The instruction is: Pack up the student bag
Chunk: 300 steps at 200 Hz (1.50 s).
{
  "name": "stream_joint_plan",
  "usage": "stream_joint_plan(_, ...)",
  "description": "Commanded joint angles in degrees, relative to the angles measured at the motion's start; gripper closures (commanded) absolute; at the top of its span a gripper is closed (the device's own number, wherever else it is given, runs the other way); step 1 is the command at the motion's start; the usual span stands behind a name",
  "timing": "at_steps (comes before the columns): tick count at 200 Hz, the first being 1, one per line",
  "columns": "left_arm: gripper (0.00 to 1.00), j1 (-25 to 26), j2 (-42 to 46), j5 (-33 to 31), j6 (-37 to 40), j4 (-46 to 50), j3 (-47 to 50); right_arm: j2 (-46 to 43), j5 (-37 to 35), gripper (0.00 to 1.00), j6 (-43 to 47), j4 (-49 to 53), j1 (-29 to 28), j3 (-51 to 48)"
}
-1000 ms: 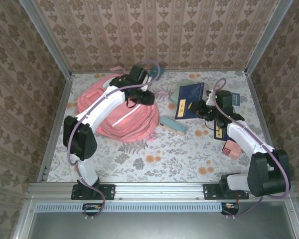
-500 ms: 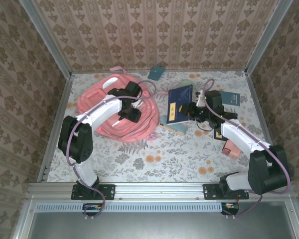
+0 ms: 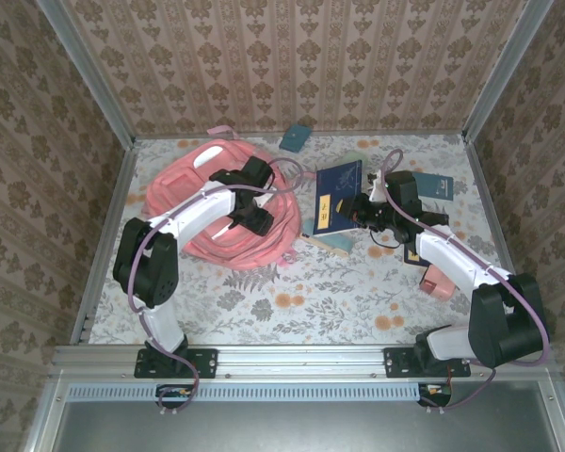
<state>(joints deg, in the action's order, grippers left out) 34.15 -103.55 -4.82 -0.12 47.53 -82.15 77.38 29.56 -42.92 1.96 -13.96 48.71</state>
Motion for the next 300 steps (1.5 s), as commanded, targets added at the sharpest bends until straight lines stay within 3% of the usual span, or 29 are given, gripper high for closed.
stream_joint_plan(1, 0.38, 0.2, -1.6, 0.2, 1.7, 0.7, 0.4, 0.1, -0.6, 1.00, -0.8, -2.0, -0.4, 0.9)
stream_joint_plan(28, 0.45, 0.2, -3.0, -3.6, 2.3, 0.3, 1.4, 0.1, -0.4, 1.00, -0.9, -2.0, -0.5, 0.9)
stream_joint_plan(52, 0.57, 0.7, -4.0, -6.6, 2.5, 0.2, 1.7, -0.1, -0.4, 1.00, -1.1, -2.1, -0.7, 0.9)
stream_joint_plan(62, 0.67, 0.9, -3.9, -7.2, 2.6, 0.1, 1.8, -0.1, -0.5, 1.00, -1.2, -2.3, -1.0, 0.9)
stream_joint_plan(84, 1.00, 1.1, -2.3, -8.0, 2.0, -0.2, 1.5, 0.1, -0.5, 1.00, -2.3, -3.3, -1.6, 1.1)
stream_joint_plan(120, 1.00, 0.6, 4.0, -6.6, -0.4, 0.0, -1.6, 1.6, -0.2, 1.00, -4.9, -5.9, -3.4, 2.1)
stream_joint_plan(169, 1.00, -3.9, 9.7, 3.9, -5.6, 2.1, -9.5, 6.2, 1.0, 1.00, -10.0, -12.6, -6.9, 3.9)
stream_joint_plan(218, 1.00, -6.4, 11.1, 9.1, -10.2, 3.0, -14.5, 15.0, 1.3, 1.00, -16.6, -21.6, -12.6, 7.4)
stream_joint_plan(264, 1.00, -7.6, 12.3, 13.2, -13.8, 1.8, -14.6, 26.0, -6.5, 1.00, -25.0, -33.0, -18.2, 13.1)
stream_joint_plan(300, 1.00, -9.3, 12.9, 14.1, -15.1, 1.7, -14.8, 37.0, -17.4, 1.00, -33.0, -41.5, -23.0, 20.2)
